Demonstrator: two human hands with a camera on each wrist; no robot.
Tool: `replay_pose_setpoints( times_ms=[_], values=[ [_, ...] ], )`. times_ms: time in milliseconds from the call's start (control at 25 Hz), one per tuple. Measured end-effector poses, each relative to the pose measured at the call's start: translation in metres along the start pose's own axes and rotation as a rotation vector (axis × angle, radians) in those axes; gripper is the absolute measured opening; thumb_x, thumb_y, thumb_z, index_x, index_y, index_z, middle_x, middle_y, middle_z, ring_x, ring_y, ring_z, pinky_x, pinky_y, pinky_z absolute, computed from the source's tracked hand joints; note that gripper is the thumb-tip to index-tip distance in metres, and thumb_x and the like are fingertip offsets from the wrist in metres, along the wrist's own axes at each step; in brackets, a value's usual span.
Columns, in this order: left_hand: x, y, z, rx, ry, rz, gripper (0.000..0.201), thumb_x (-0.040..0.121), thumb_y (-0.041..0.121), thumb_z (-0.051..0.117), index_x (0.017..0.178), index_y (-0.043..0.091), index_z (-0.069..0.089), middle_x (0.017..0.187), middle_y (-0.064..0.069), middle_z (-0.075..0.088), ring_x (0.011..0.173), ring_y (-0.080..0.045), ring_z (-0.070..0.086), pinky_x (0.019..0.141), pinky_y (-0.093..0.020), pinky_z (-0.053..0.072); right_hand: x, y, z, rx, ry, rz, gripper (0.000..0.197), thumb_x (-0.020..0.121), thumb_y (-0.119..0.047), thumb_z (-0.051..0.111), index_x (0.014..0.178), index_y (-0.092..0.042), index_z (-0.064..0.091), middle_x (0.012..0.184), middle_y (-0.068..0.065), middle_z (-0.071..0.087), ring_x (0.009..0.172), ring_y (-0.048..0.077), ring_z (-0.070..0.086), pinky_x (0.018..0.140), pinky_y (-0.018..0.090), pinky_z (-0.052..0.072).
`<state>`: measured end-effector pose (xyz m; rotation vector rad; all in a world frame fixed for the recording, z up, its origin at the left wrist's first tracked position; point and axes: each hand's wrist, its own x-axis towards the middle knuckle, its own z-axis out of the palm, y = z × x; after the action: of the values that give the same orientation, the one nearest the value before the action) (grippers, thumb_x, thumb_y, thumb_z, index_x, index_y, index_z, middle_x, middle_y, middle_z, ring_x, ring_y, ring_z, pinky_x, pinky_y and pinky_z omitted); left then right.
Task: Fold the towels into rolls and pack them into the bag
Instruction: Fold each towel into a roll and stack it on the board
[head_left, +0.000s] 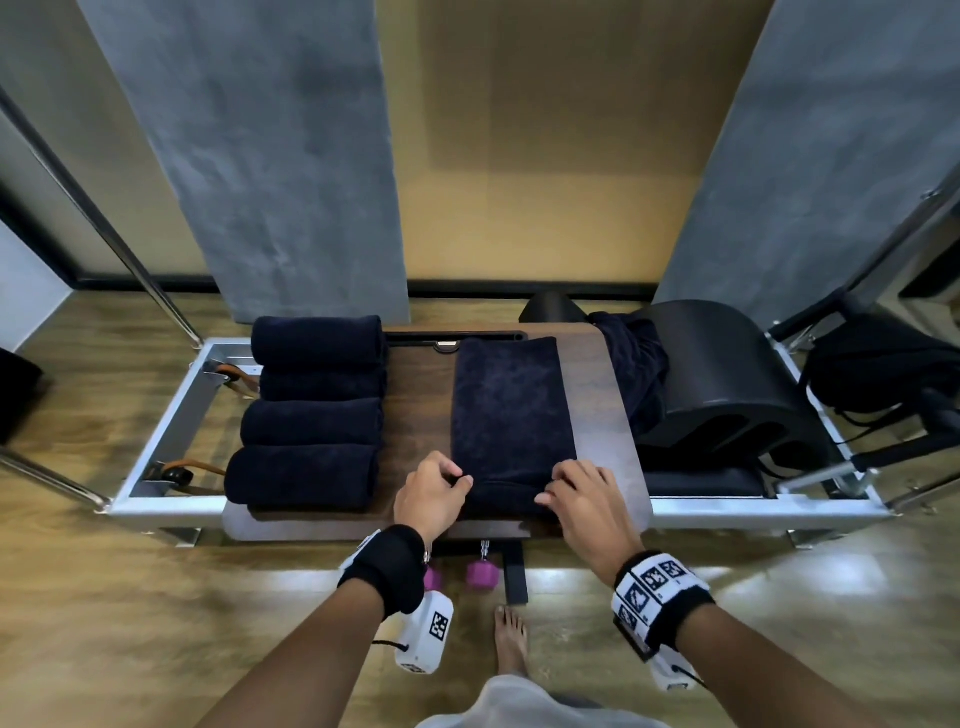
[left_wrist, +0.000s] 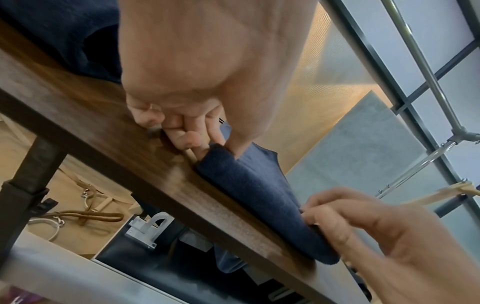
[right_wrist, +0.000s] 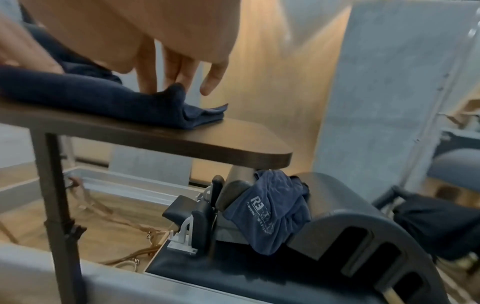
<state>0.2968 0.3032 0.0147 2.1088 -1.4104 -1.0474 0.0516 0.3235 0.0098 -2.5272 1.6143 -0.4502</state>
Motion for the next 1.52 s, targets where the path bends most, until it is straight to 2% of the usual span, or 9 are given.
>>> replay_pose_setpoints(
  times_ms=[200,360,480,720,840,960,1240,1360,1520],
  values=[
    [-0.002,0.003,0.003,0.007,0.032,0.017,0.019,0.096,0.041,0.072,0.093,0.029,0.058,0.098,0.000,0.072,0.099,-0.024,0.069,0.088,-0.042,0.056,-0.004,-0.001,0.002,-0.207,-0.098,-0.088,0.020,0.092,-0.034,0.073,0.099,-0.016,0.075,0.109,0.000,0.061,0.105,0.024,0.061,0.086,0.040,0.050],
    [-0.017,-0.004,0.013,0.183,0.302,0.525,0.013,0.099,0.039,0.070,0.101,0.029,0.063,0.104,0.011,0.055,0.102,-0.014,0.053,0.084,-0.036,0.046,0.011,-0.006,-0.005,-0.187,-0.160,-0.023,0.010,0.089,-0.016,0.067,0.096,-0.017,0.074,0.101,-0.001,0.061,0.098,0.023,0.059,0.084,0.039,0.048],
    [-0.019,-0.012,0.016,0.339,0.231,0.757,0.032,0.096,0.055,0.068,0.110,0.027,0.073,0.114,0.013,0.059,0.109,-0.011,0.052,0.087,-0.035,0.043,0.027,-0.006,-0.007,-0.188,-0.237,0.015,0.018,0.088,-0.011,0.062,0.102,-0.018,0.070,0.102,0.000,0.063,0.099,0.025,0.058,0.086,0.038,0.045],
    [-0.003,-0.006,0.014,0.407,0.136,0.644,0.018,0.104,0.036,0.061,0.116,0.029,0.072,0.111,0.017,0.064,0.111,-0.011,0.056,0.088,-0.035,0.035,0.042,0.008,-0.011,0.119,-0.255,0.168,0.033,0.094,-0.003,0.059,0.120,-0.021,0.050,0.085,-0.005,0.057,0.091,0.027,0.061,0.070,0.031,0.037],
    [0.013,0.008,0.015,0.474,0.094,0.541,0.019,0.109,0.030,0.053,0.115,0.032,0.070,0.109,0.014,0.065,0.111,-0.013,0.053,0.089,-0.036,0.033,0.039,0.006,-0.012,0.058,-0.163,0.055,0.020,0.103,-0.039,0.058,0.114,-0.024,0.051,0.089,-0.005,0.058,0.086,0.026,0.063,0.068,0.035,0.042],
    [0.022,0.014,0.020,0.594,0.076,0.502,0.020,0.108,0.025,0.050,0.109,0.033,0.068,0.105,0.011,0.063,0.112,-0.016,0.053,0.083,-0.035,0.028,0.030,0.007,-0.007,-0.124,-0.219,0.004,0.055,0.085,-0.069,0.065,0.112,-0.020,0.067,0.118,0.002,0.060,0.108,0.023,0.060,0.085,0.039,0.052],
    [0.015,0.003,0.017,0.527,0.194,0.614,0.029,0.107,0.045,0.047,0.131,0.029,0.053,0.126,0.009,0.050,0.116,-0.015,0.051,0.091,-0.034,0.043,0.047,0.001,-0.003,-0.189,-0.140,-0.037,0.015,0.086,-0.025,0.075,0.099,-0.020,0.074,0.103,-0.003,0.063,0.105,0.023,0.058,0.091,0.041,0.046],
    [0.012,-0.004,0.008,0.496,0.149,0.664,0.051,0.096,0.065,0.057,0.132,0.029,0.049,0.131,0.011,0.049,0.120,-0.011,0.047,0.095,-0.035,0.044,0.059,0.000,-0.008,-0.118,-0.199,0.013,0.036,0.087,-0.012,0.069,0.120,-0.022,0.062,0.102,-0.004,0.069,0.100,0.023,0.059,0.093,0.040,0.044],
    [0.021,0.000,0.000,0.490,0.115,0.661,0.034,0.093,0.047,0.070,0.120,0.030,0.059,0.119,0.017,0.056,0.114,-0.013,0.055,0.095,-0.036,0.040,0.073,0.007,-0.009,0.107,-0.274,0.066,0.055,0.084,0.004,0.058,0.125,-0.026,0.039,0.100,-0.004,0.070,0.096,0.021,0.053,0.086,0.033,0.040]
  ],
)
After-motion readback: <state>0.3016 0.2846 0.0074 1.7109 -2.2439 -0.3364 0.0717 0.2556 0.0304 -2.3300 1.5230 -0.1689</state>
